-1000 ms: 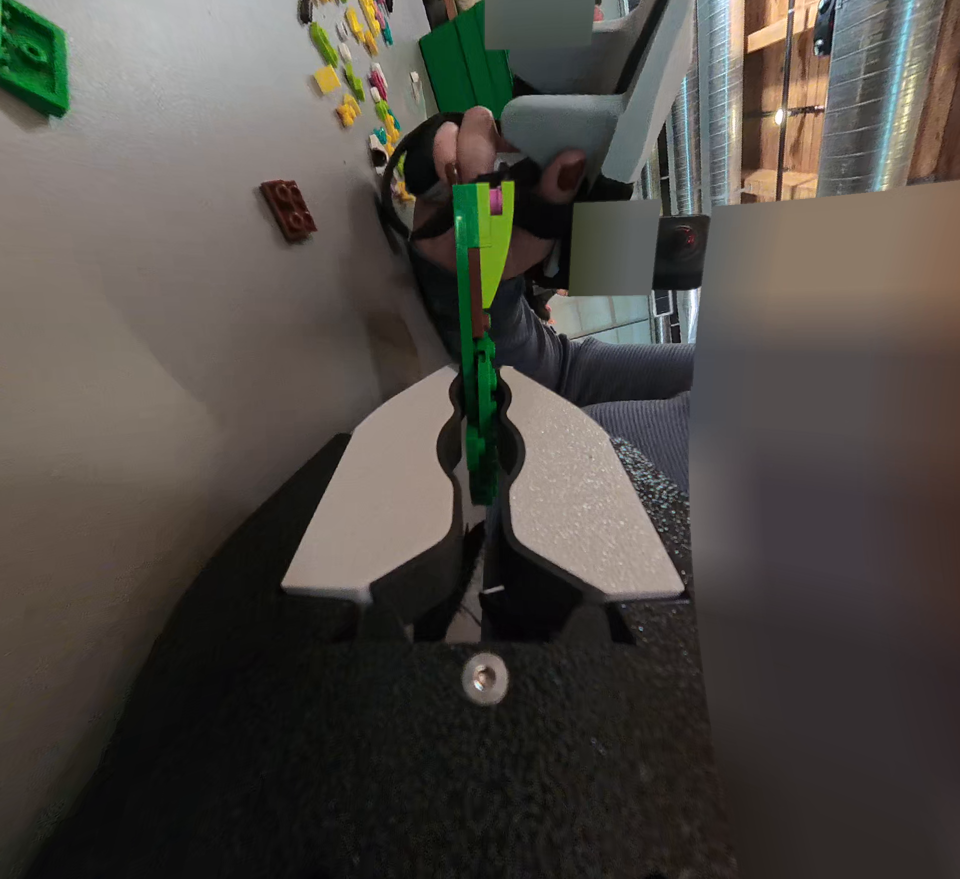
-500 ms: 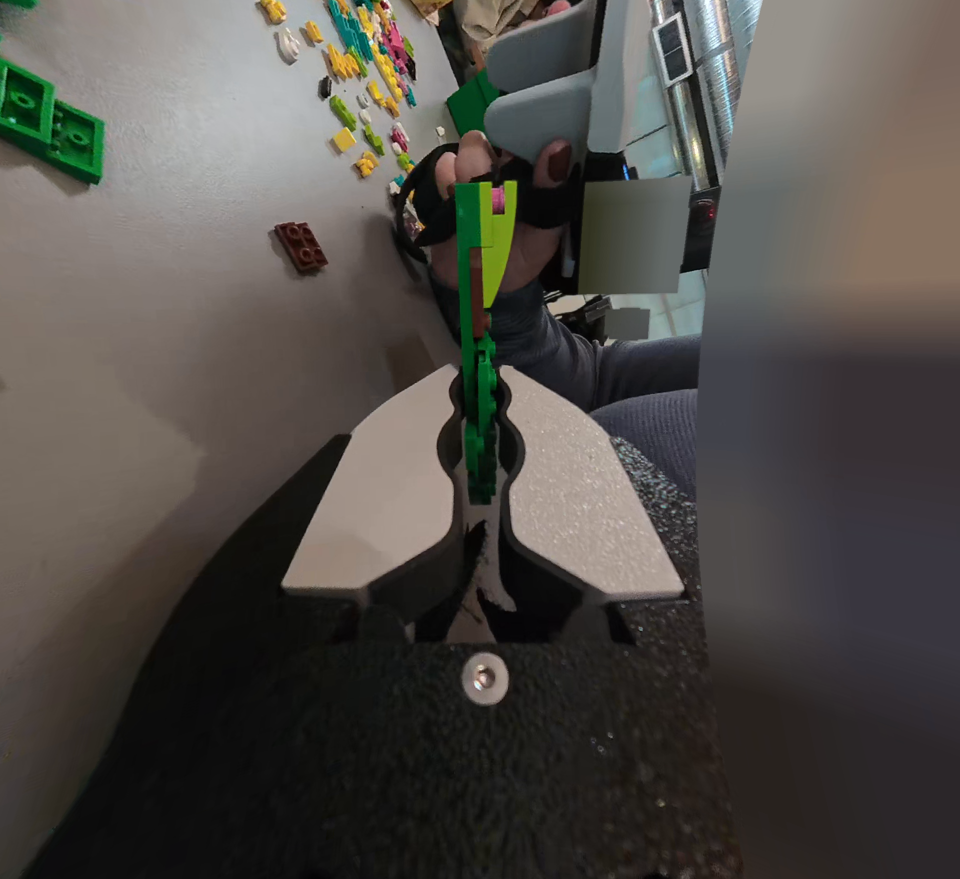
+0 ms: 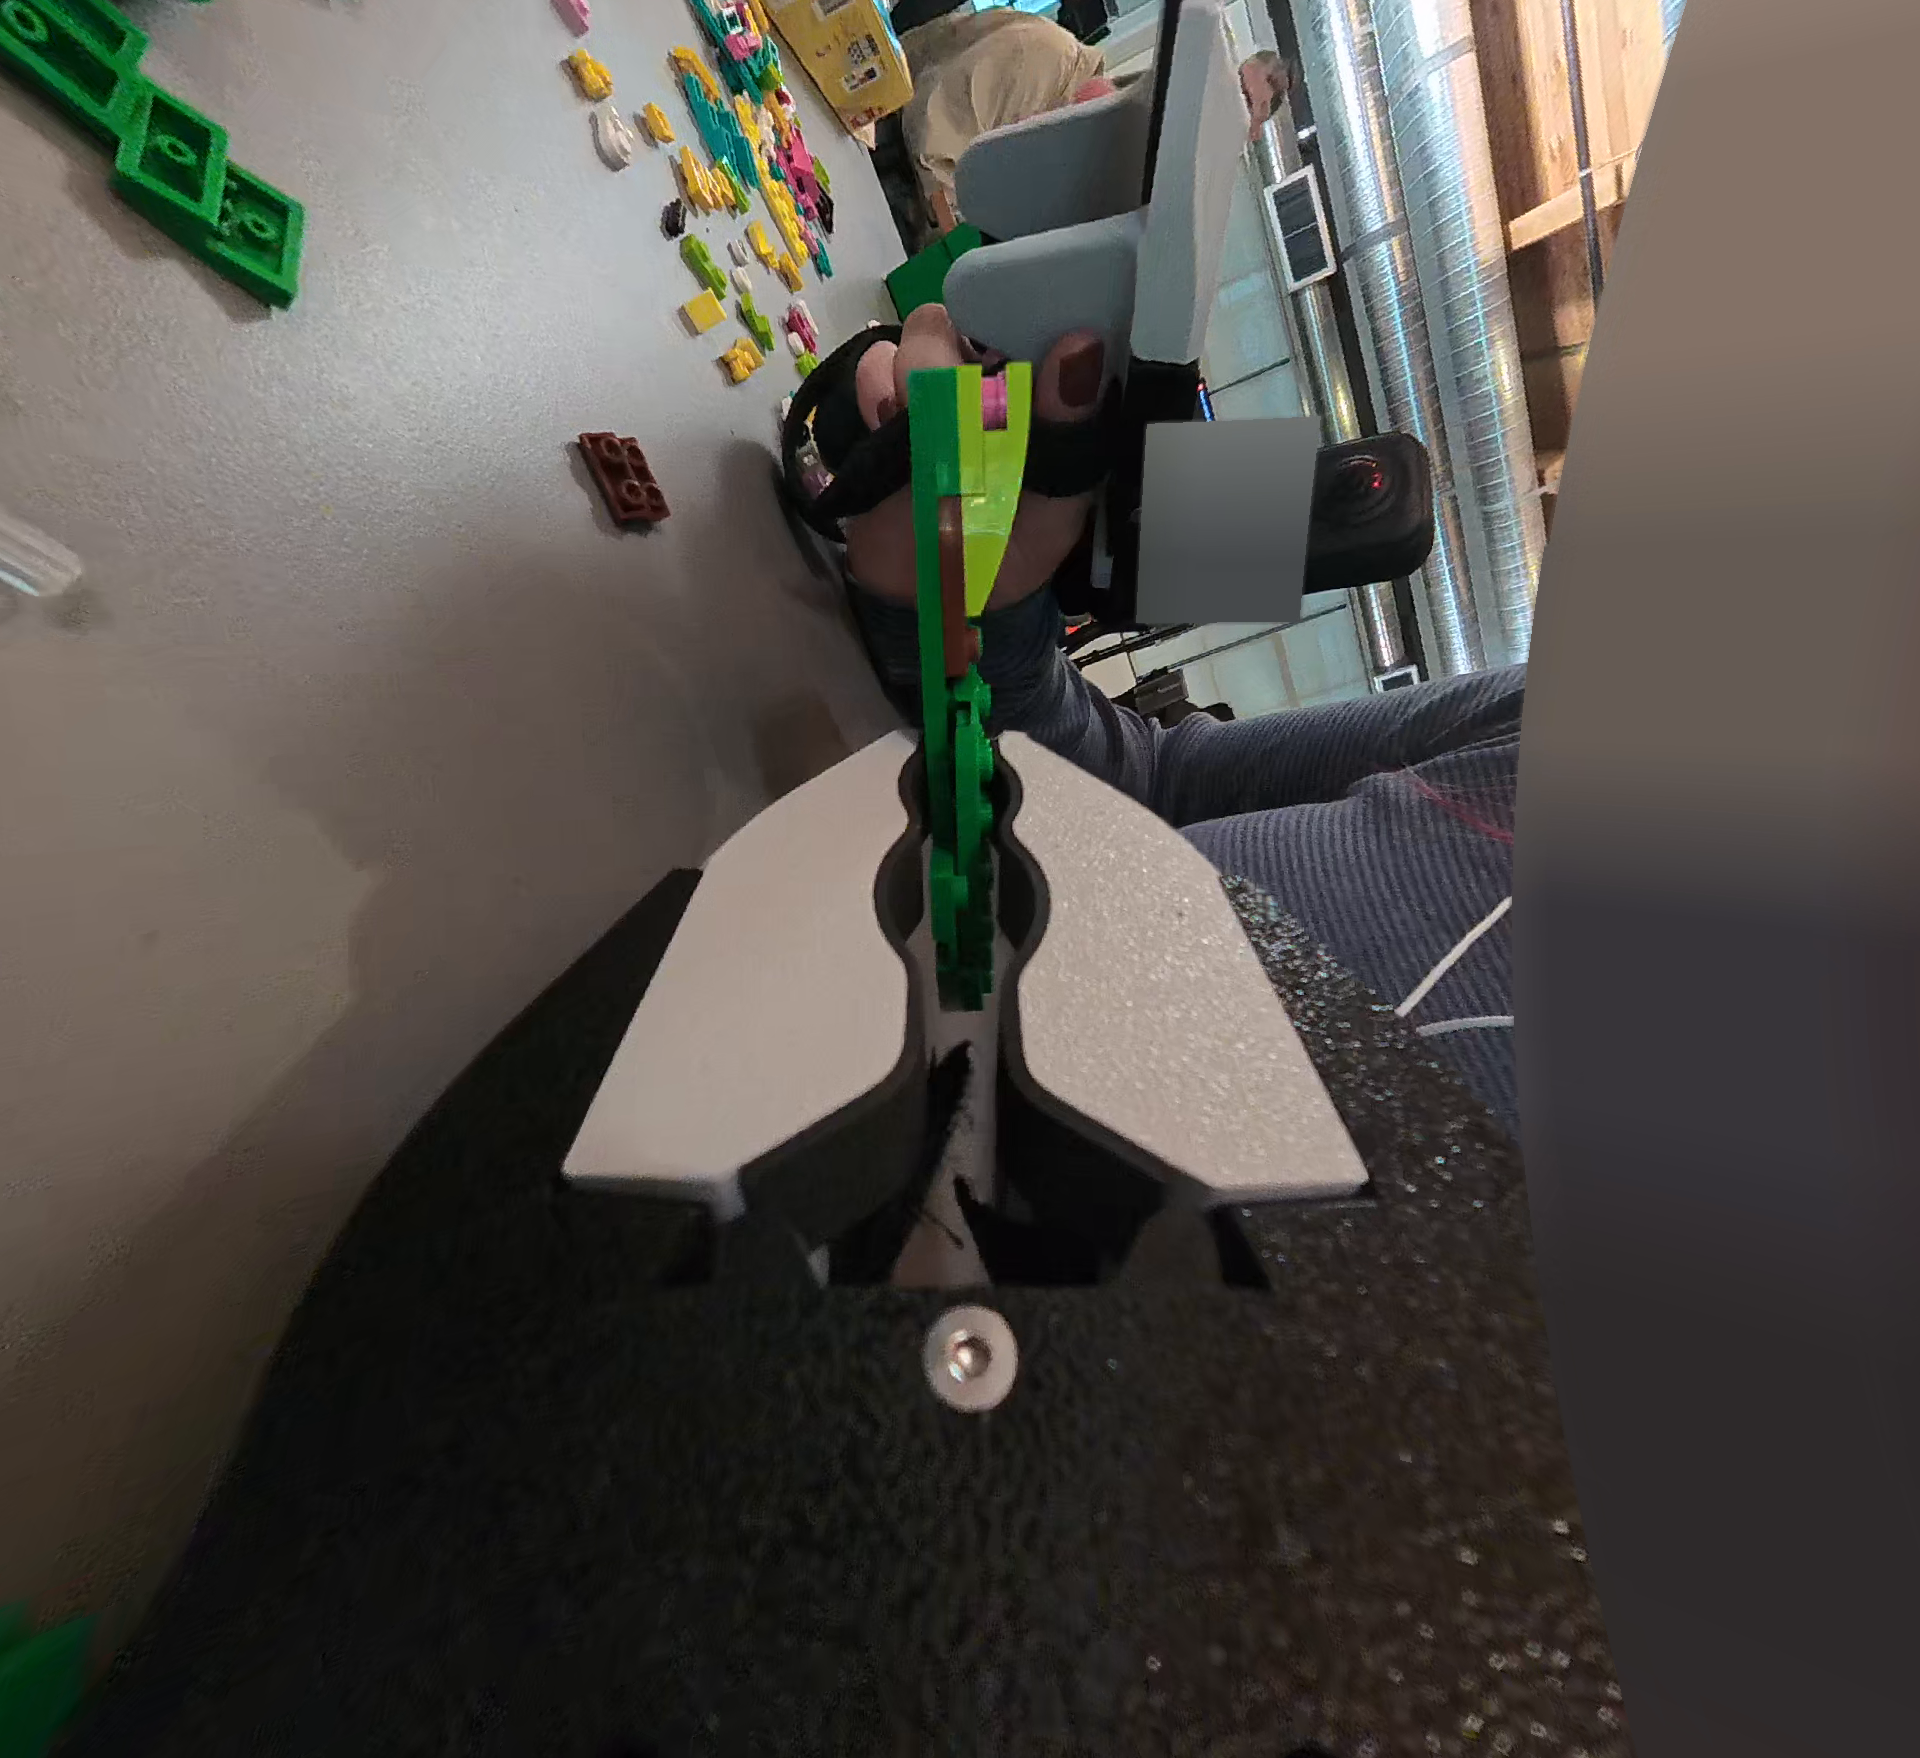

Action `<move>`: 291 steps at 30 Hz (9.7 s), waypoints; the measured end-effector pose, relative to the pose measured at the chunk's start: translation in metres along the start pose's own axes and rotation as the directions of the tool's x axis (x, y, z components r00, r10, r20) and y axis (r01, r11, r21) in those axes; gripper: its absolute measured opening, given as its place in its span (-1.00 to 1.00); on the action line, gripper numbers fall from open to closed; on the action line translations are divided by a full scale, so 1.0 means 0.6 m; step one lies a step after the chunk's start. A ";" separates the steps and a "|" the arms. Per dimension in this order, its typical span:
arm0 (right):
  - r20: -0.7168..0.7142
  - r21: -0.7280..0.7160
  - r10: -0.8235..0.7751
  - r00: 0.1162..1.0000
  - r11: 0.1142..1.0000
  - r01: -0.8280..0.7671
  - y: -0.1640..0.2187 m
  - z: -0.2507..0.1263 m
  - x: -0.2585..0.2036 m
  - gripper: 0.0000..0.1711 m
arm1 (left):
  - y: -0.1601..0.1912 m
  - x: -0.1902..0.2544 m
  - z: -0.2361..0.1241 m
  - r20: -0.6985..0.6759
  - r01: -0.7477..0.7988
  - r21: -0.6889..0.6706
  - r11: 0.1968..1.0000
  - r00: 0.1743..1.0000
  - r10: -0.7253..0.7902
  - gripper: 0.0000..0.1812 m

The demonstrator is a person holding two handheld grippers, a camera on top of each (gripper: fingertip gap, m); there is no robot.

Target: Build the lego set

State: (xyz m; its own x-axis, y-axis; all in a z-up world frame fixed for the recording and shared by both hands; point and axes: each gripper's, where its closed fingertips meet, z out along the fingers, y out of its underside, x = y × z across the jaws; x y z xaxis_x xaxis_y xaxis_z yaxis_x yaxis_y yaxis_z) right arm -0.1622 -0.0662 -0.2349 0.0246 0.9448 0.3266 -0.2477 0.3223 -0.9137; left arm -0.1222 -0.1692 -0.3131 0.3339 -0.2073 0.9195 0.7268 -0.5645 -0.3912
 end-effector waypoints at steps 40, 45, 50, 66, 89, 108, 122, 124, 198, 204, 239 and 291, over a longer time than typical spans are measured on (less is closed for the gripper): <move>0.834 -0.511 0.343 0.433 0.775 0.371 0.152 0.059 -0.233 -0.77 | 0.031 0.015 0.003 -0.081 0.055 -0.122 0.991 0.995 -0.065 -0.91; 0.832 -0.497 0.284 0.477 0.764 0.412 0.157 0.071 -0.207 -0.75 | 0.028 0.017 0.002 -0.093 0.062 -0.111 0.992 0.993 -0.072 -0.91; 0.888 -0.432 0.262 0.379 0.760 0.486 0.169 0.067 -0.225 -0.70 | 0.028 0.017 0.002 -0.095 0.062 -0.110 0.992 0.993 -0.073 -0.91; 0.903 -0.342 0.091 0.420 0.743 0.575 0.160 0.042 -0.179 -0.82 | 0.026 0.019 0.000 -0.104 0.066 -0.105 0.992 0.992 -0.077 -0.91; 0.772 -0.516 0.097 0.628 0.673 0.530 0.187 -0.008 -0.098 -0.82 | 0.024 0.018 0.000 -0.104 0.069 -0.098 0.993 0.992 -0.079 -0.91; 0.357 -0.226 -0.158 0.921 0.942 0.249 0.112 0.068 0.006 -0.83 | 0.023 0.020 -0.001 -0.112 0.070 -0.090 0.994 0.991 -0.079 -0.91; 0.241 -0.112 -0.372 0.896 0.907 0.406 0.089 0.062 0.022 -0.94 | 0.020 0.019 -0.003 -0.113 0.071 -0.077 0.995 0.990 -0.079 -0.91; 0.246 -0.115 -0.382 0.891 0.901 0.418 0.091 0.062 0.020 -0.95 | 0.019 0.020 -0.003 -0.115 0.070 -0.076 0.995 0.990 -0.079 -0.91; 0.237 -0.147 -0.321 0.917 0.921 0.360 0.098 0.068 0.030 -0.96 | 0.017 0.023 -0.005 -0.134 0.080 -0.069 0.994 0.987 -0.088 -0.91; 0.107 -0.118 -0.230 0.967 0.963 0.242 0.025 0.064 0.105 -0.89 | 0.016 0.023 -0.005 -0.137 0.085 -0.068 0.994 0.986 -0.094 -0.91; -0.042 -0.824 0.048 0.998 0.563 -0.062 0.133 -0.442 0.271 -0.81 | 0.019 -0.035 -0.044 0.380 0.095 -0.068 0.993 0.923 -0.062 -0.90; -0.337 -0.902 -0.204 0.919 0.350 -0.252 -0.074 -0.878 0.610 -0.13 | -0.048 0.088 0.108 0.441 -0.310 -0.180 0.933 0.823 0.358 0.01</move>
State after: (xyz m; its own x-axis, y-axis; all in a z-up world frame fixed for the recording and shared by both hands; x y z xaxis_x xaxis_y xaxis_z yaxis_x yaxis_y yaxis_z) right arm 0.3680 0.2961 -0.2020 0.3993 0.8223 0.4055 0.7806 -0.0728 -0.6208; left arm -0.0865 -0.1125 -0.2557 0.7997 -0.0210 0.6000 0.4668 -0.6066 -0.6435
